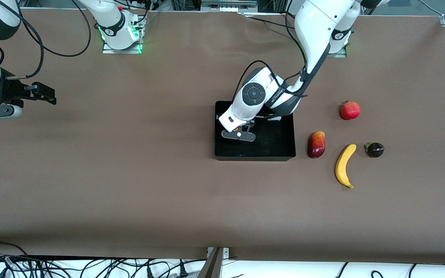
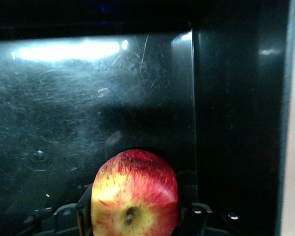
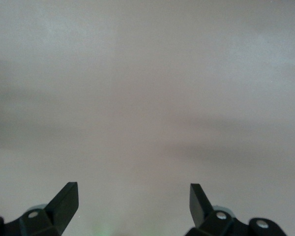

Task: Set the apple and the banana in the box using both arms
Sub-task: 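Lower the apple into the box and open the left gripper, then move the left gripper out of the box to the yellow banana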

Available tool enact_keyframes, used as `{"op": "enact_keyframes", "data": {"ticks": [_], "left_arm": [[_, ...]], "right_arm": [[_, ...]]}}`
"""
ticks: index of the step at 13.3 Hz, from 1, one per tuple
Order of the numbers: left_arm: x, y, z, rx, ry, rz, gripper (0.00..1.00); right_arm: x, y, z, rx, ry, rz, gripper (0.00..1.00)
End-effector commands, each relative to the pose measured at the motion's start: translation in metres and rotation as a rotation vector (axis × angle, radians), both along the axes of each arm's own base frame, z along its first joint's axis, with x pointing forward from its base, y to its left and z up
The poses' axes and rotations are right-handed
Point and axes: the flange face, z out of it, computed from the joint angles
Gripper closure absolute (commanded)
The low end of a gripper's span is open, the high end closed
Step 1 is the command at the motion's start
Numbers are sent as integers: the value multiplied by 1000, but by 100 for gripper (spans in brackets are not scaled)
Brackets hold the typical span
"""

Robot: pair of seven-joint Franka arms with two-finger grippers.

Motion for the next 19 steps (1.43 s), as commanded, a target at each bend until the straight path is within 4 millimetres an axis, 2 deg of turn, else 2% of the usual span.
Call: {"op": "enact_keyframes", "data": {"ticks": [1,3,4,5,8,9,10,12,13,15,17,19], "left_arm": [[-4,-10,8,-11,-26,-18,0],[1,-6,30,-21,-47,-9,0],[7,7,45,-15,-50,5,0],[20,30,64,-12,-56,38,0],[51,118,136,41,3,19,0],[60,150,150,53,18,20,0],[67,184,154,55,21,-6,0],[87,262,143,38,3,-126,0],[96,292,137,32,-17,-175,0],[112,349,111,23,-67,-286,0],[121,399,75,48,-137,-437,0],[125,429,47,50,-161,-513,0]], "right_arm": [[-4,6,9,13,0,-7,0],[-4,7,9,13,0,-5,0],[-4,7,8,13,2,-7,0],[-4,7,8,13,2,-7,0],[-4,6,8,12,2,-5,0],[-4,6,8,12,2,-5,0],[-4,7,8,13,2,-7,0],[-3,6,8,19,-4,-11,0],[-2,6,7,19,-3,-9,0],[-3,7,8,20,-4,-8,0],[-3,6,8,19,-4,-9,0],[-3,6,8,19,-1,-9,0]]}}
